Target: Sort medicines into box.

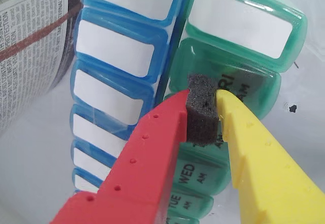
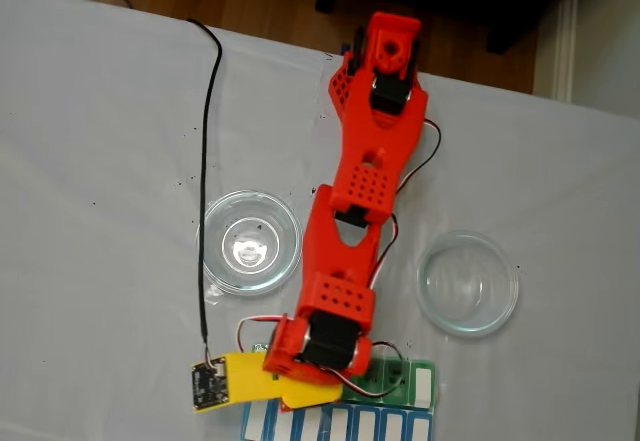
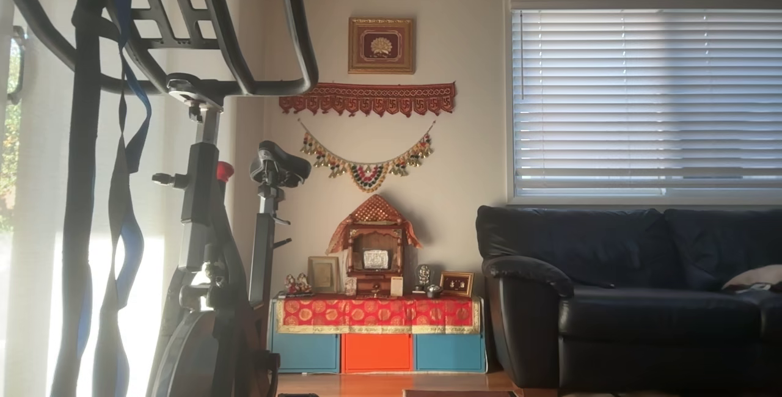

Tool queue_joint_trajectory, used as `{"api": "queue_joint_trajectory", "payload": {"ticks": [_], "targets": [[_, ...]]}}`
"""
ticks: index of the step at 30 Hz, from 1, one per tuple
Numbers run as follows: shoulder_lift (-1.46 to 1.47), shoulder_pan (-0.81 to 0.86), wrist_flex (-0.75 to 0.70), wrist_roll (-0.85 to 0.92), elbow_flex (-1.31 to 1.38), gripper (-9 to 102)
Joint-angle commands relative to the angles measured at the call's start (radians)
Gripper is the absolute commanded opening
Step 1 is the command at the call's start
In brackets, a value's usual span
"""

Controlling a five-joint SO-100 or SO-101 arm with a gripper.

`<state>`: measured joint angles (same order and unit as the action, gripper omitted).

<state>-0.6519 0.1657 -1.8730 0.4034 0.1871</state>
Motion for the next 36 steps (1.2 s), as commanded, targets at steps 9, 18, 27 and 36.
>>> {"api": "queue_joint_trajectory", "payload": {"ticks": [9,18,27,36], "targets": [[-0.293,-0.005,-0.034,0.077,-0.324,1],[-0.356,-0.028,-0.031,0.071,-0.451,1],[-0.670,-0.012,-0.032,0.028,-0.563,1],[-1.436,-0.091,0.390,0.025,-1.397,1]]}}
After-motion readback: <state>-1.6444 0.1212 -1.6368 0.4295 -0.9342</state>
